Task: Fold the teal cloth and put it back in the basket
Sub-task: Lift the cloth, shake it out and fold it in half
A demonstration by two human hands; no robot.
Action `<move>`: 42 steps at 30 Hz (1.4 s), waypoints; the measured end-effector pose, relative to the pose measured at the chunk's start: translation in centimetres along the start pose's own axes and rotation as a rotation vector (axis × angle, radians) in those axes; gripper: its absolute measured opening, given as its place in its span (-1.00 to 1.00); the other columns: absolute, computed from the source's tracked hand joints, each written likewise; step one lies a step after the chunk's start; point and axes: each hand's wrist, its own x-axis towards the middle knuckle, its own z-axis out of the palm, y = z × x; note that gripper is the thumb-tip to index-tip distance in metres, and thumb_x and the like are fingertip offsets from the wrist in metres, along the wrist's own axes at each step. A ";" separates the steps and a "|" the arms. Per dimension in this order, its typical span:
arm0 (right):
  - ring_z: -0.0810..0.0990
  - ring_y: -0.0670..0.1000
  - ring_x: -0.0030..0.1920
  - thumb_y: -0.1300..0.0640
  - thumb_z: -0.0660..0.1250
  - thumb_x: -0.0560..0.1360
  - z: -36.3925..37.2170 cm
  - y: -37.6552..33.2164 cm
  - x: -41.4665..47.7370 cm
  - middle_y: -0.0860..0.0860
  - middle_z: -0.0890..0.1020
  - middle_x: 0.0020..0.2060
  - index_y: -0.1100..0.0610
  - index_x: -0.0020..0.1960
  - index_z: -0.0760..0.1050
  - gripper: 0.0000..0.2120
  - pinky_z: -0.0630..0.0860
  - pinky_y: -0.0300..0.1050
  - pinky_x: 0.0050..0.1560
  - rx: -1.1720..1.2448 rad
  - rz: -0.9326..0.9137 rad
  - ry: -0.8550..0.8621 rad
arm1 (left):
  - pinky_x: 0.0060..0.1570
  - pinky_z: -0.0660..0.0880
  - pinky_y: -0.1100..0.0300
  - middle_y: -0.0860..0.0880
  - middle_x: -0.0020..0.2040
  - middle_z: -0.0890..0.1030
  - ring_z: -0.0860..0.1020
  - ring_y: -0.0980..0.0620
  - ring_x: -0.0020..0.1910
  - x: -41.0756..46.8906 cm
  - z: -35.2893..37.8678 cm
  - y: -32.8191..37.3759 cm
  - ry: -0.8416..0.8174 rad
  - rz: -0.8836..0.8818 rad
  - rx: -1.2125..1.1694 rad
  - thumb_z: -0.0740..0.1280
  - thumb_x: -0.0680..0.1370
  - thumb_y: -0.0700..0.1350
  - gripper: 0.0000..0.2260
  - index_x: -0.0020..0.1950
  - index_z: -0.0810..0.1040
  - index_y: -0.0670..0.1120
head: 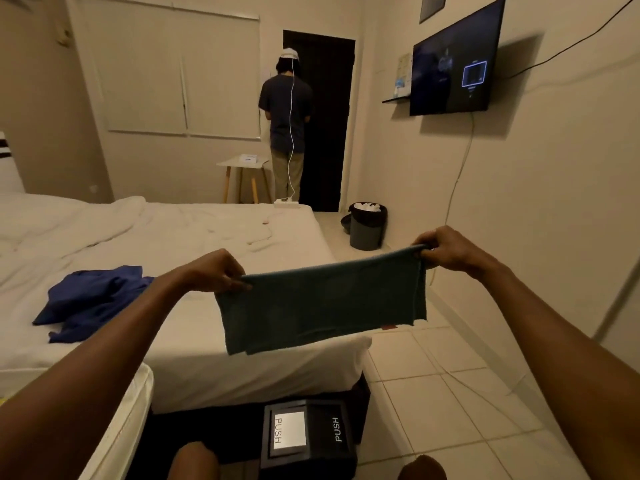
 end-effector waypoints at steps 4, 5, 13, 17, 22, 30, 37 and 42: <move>0.62 0.07 0.07 0.17 0.27 0.62 0.4 0.2 -1.2 0.13 0.64 0.03 0.21 0.18 0.55 -0.81 0.61 -0.09 -0.03 0.311 0.021 0.104 | -0.22 0.51 0.27 0.03 -0.23 0.69 0.63 0.03 -0.13 -1.5 -2.0 0.2 0.242 -0.046 -0.299 0.42 0.47 0.11 -0.80 -0.12 0.67 -0.01; 0.61 0.08 0.08 0.14 0.26 0.63 0.9 0.2 -1.3 0.13 0.63 0.05 0.20 0.19 0.54 -0.79 0.61 -0.08 -0.03 0.367 0.033 0.129 | -0.22 0.50 0.27 0.06 -0.24 0.70 0.64 0.03 -0.13 -1.9 -2.4 0.2 0.273 -0.056 -0.368 0.41 0.44 0.19 -0.72 -0.09 0.67 0.00; 0.57 0.10 0.07 0.12 0.15 0.68 6.8 -0.5 0.8 0.15 0.58 0.11 0.16 0.26 0.48 -0.76 0.56 -0.05 -0.04 0.538 0.158 0.249 | -0.11 0.57 0.14 -0.09 -0.03 0.70 0.64 -0.10 0.02 -2.7 -0.6 -2.8 0.342 -0.138 -0.660 0.41 0.41 0.16 -0.61 0.08 0.64 -0.09; 0.50 0.09 0.08 0.12 0.03 0.70 9.7 -1.5 3.5 0.14 0.52 0.10 0.11 0.17 0.41 -0.81 0.46 -0.01 0.07 0.519 0.222 0.334 | 0.04 0.61 0.02 -0.13 0.04 0.68 0.63 -0.16 0.08 -1.8 0.4 -5.2 0.346 -0.153 -0.770 0.45 0.41 0.17 -0.56 0.14 0.62 -0.08; 0.46 0.08 0.13 -0.01 0.17 0.66 10.1 -3.3 6.9 0.09 0.46 0.09 0.14 0.25 0.37 -0.73 0.48 -0.07 0.06 0.655 0.178 0.303 | -0.13 0.56 0.16 -0.14 0.01 0.65 0.61 -0.12 0.04 -0.7 -2.2 -6.7 0.390 -0.189 -0.791 0.57 0.22 0.27 -0.37 0.12 0.61 -0.09; 0.50 0.07 0.15 0.13 0.27 0.63 10.2 -3.7 9.4 0.12 0.50 0.15 0.21 0.32 0.41 -0.70 0.50 -0.26 -0.10 0.590 0.104 0.248 | -0.12 0.56 0.14 -0.18 0.03 0.61 0.58 -0.10 0.02 0.3 -7.5 -3.8 0.511 -0.115 -0.642 0.47 0.42 0.04 -0.66 0.10 0.58 -0.10; 0.58 0.18 0.17 0.15 0.37 0.56 8.5 -3.3 8.2 0.19 0.58 0.10 0.19 0.20 0.47 -0.75 0.58 0.08 0.19 0.641 0.044 0.266 | -0.14 0.54 0.15 -0.15 0.02 0.60 0.58 -0.06 0.02 -1.3 -12.5 -0.9 0.516 -0.046 -0.529 0.45 0.43 0.00 -0.68 0.11 0.56 -0.11; 0.66 0.14 0.00 0.16 0.46 0.49 6.4 -4.4 7.6 0.18 0.65 -0.02 0.27 0.15 0.49 -0.68 0.65 0.04 0.05 0.631 -0.003 0.449 | -0.22 0.51 0.19 -0.08 -0.03 0.59 0.55 0.00 -0.05 -1.5 -14.1 0.6 0.612 -0.031 -0.467 0.45 0.48 -0.04 -0.81 0.04 0.56 -0.05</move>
